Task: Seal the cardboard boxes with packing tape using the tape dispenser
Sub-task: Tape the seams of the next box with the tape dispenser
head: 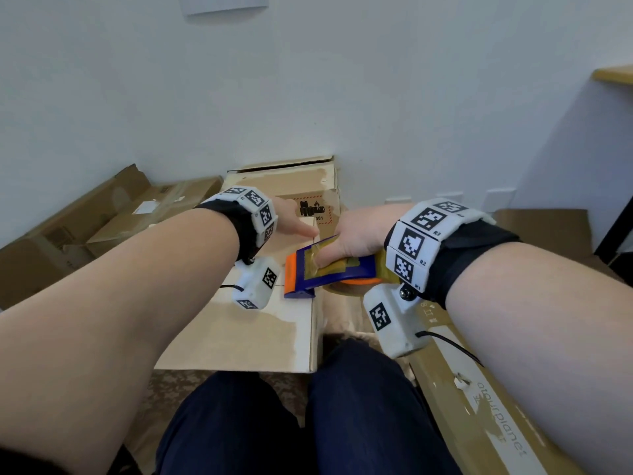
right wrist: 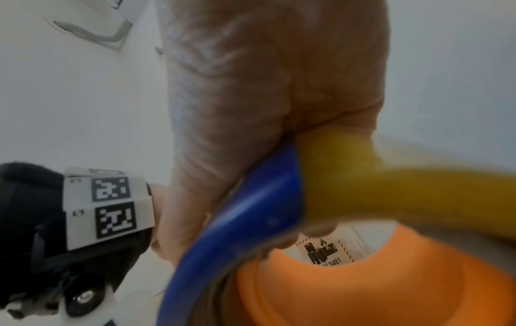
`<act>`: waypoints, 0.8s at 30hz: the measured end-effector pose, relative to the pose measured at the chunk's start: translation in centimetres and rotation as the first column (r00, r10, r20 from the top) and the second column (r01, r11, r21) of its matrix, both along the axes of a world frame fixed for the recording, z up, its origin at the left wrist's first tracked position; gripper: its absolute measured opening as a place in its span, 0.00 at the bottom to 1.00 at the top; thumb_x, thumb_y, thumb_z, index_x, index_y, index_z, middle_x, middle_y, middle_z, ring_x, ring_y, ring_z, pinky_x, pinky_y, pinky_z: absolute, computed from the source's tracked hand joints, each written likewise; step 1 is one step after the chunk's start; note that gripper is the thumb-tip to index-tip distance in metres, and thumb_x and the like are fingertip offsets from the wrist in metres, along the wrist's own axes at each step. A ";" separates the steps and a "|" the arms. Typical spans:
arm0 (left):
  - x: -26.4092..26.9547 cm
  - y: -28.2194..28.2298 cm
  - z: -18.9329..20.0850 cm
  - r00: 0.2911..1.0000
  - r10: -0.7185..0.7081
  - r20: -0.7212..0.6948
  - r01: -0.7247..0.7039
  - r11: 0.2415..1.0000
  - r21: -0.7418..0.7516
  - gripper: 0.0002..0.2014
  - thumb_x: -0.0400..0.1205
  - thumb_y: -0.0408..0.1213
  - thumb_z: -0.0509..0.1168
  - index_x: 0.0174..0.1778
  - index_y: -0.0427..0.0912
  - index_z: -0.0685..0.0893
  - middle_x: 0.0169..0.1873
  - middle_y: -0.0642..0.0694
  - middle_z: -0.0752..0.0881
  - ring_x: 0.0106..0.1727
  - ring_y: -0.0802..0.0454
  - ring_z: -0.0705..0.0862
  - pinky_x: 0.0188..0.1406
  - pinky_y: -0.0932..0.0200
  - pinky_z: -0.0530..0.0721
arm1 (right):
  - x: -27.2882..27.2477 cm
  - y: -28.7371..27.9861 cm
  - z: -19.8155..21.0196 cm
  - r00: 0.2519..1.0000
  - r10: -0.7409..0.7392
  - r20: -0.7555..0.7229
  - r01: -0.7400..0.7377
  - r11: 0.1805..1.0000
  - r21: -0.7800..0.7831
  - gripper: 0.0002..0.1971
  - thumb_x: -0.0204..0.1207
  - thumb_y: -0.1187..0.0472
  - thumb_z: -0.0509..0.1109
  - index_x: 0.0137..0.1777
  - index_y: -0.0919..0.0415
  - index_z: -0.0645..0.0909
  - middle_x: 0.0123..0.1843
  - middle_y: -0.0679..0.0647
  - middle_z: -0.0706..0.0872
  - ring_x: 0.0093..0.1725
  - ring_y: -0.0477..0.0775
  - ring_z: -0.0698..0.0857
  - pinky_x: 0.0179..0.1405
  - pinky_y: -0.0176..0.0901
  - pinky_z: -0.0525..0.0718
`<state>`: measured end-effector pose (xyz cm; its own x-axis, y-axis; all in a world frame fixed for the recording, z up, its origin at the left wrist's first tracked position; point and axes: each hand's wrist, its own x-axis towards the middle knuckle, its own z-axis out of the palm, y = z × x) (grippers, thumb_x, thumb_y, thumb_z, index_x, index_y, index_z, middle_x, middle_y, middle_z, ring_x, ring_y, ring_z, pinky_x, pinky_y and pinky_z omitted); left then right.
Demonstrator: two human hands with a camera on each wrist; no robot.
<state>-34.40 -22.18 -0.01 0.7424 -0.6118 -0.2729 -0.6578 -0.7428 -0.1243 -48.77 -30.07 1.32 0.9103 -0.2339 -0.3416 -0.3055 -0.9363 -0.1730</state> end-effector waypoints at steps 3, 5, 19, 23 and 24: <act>0.2 -0.4 -0.3 1.000 0.012 0.024 -0.012 1.000 -0.010 0.43 0.74 0.69 0.62 0.73 0.37 0.70 0.67 0.40 0.79 0.65 0.42 0.78 0.66 0.47 0.76 | -0.1 -0.1 -0.2 1.000 0.002 0.016 -0.002 1.000 0.015 0.27 0.72 0.31 0.64 0.43 0.58 0.82 0.39 0.54 0.84 0.43 0.57 0.85 0.50 0.48 0.81; 0.4 -0.5 -0.6 1.000 0.026 0.017 -0.026 1.000 -0.006 0.43 0.73 0.70 0.62 0.73 0.40 0.69 0.66 0.42 0.79 0.64 0.42 0.78 0.66 0.46 0.76 | -0.1 -0.2 -0.3 1.000 -0.003 0.024 0.002 1.000 0.031 0.28 0.72 0.31 0.64 0.45 0.58 0.83 0.41 0.54 0.85 0.44 0.57 0.86 0.52 0.48 0.82; 0.2 -0.4 -0.9 0.997 -0.030 -0.064 0.025 0.996 -0.080 0.16 0.82 0.51 0.60 0.64 0.49 0.74 0.58 0.46 0.79 0.58 0.46 0.77 0.55 0.52 0.74 | -2.3 -2.5 -2.2 0.996 -0.039 0.085 0.017 0.969 0.246 0.33 0.70 0.28 0.64 0.55 0.59 0.86 0.50 0.56 0.90 0.49 0.56 0.88 0.58 0.50 0.84; 0.1 0.0 -0.6 0.998 -0.024 -0.050 0.019 0.996 -0.090 0.18 0.83 0.50 0.59 0.66 0.47 0.74 0.55 0.46 0.78 0.55 0.48 0.76 0.49 0.54 0.73 | -2.8 -3.1 -2.4 0.993 -0.029 0.115 -0.006 0.956 0.294 0.31 0.71 0.29 0.64 0.53 0.58 0.86 0.47 0.54 0.90 0.46 0.53 0.88 0.52 0.44 0.84; 0.1 0.1 -0.5 0.998 -0.024 -0.050 0.019 0.996 -0.092 0.18 0.83 0.49 0.59 0.66 0.47 0.73 0.55 0.46 0.78 0.54 0.48 0.76 0.49 0.54 0.72 | -3.1 -3.6 -2.3 0.993 -0.030 0.117 -0.004 0.959 0.283 0.31 0.71 0.30 0.65 0.53 0.58 0.86 0.47 0.54 0.90 0.46 0.53 0.88 0.52 0.44 0.84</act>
<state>-34.29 -22.04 -0.53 0.7155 -0.6515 -0.2522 -0.6775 -0.7352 -0.0225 -51.83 -33.71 -1.03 0.9458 -0.1552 -0.2853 -0.2783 -0.8400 -0.4657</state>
